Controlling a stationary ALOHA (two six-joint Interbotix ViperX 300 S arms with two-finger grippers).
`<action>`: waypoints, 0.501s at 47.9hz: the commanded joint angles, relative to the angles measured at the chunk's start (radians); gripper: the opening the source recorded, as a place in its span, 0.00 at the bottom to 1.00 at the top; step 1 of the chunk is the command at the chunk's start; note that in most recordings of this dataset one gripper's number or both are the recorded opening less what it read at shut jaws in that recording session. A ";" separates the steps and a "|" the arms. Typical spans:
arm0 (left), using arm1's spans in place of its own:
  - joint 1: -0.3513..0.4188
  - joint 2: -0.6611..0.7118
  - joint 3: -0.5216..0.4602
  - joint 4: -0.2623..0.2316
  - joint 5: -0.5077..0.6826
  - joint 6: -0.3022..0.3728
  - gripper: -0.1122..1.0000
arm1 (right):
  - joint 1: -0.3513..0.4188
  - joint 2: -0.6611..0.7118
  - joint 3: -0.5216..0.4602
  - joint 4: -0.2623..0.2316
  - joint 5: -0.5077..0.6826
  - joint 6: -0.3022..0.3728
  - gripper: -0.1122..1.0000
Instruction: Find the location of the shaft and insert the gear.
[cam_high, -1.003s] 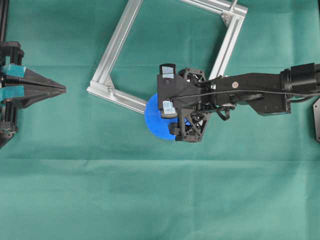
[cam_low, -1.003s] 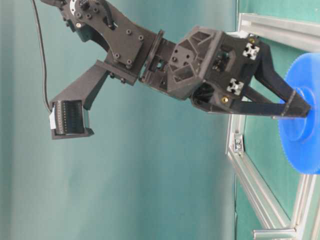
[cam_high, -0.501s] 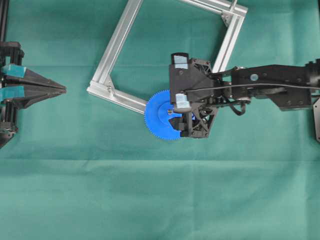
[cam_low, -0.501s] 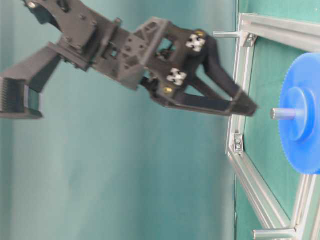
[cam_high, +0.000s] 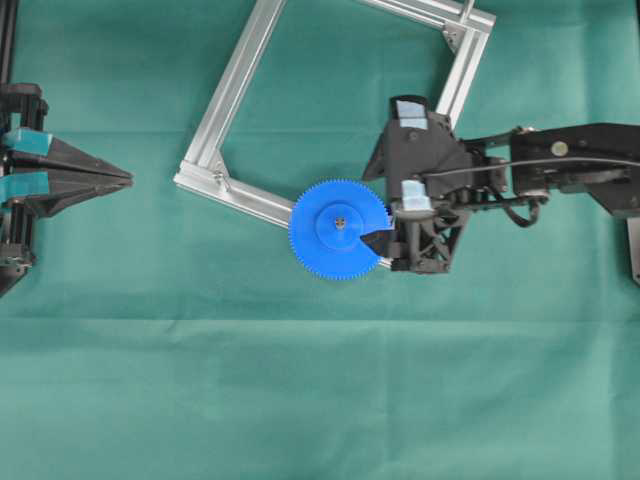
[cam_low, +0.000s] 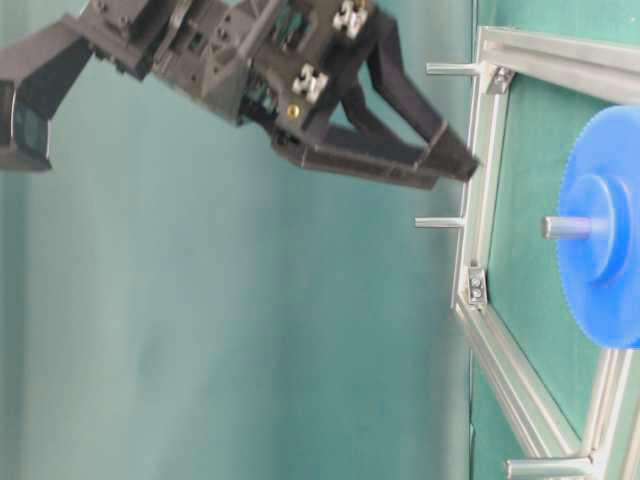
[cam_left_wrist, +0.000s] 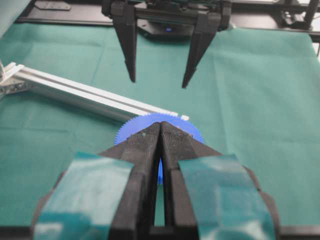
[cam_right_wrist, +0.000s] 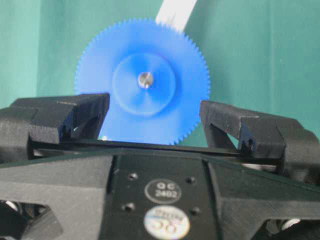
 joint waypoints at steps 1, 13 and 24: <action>0.003 0.003 -0.028 -0.002 0.003 -0.002 0.11 | 0.000 -0.055 0.021 -0.002 -0.023 0.002 0.89; 0.003 0.003 -0.028 -0.002 0.005 -0.002 0.11 | 0.002 -0.147 0.121 0.003 -0.077 0.012 0.89; 0.003 0.002 -0.028 0.000 0.005 -0.002 0.11 | 0.002 -0.207 0.181 0.003 -0.084 0.025 0.89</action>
